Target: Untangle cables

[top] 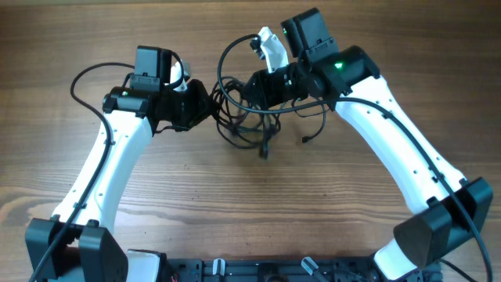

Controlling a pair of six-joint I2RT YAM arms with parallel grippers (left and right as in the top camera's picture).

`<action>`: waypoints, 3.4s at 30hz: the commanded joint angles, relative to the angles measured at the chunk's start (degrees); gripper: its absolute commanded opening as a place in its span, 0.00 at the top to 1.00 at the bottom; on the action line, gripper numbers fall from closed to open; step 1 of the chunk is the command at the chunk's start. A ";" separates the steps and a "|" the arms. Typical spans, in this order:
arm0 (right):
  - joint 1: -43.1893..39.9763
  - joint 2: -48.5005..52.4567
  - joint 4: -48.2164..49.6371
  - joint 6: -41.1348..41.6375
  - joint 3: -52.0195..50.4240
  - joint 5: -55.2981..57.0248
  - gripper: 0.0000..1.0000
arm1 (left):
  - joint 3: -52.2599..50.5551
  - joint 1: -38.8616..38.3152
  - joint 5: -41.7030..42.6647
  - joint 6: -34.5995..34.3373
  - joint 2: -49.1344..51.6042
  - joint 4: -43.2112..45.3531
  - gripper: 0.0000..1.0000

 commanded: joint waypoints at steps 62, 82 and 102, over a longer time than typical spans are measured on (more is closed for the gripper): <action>-1.57 12.83 1.18 -24.94 0.33 -9.11 0.85 | -0.42 10.86 42.60 9.64 0.61 7.50 0.96; -1.68 -19.96 11.61 -0.63 1.31 -11.23 0.96 | -0.42 10.64 -1.99 6.43 0.72 -6.93 0.96; -1.68 1.18 -13.46 15.21 1.18 26.29 0.95 | -0.42 8.83 -1.36 6.62 0.72 -8.24 0.96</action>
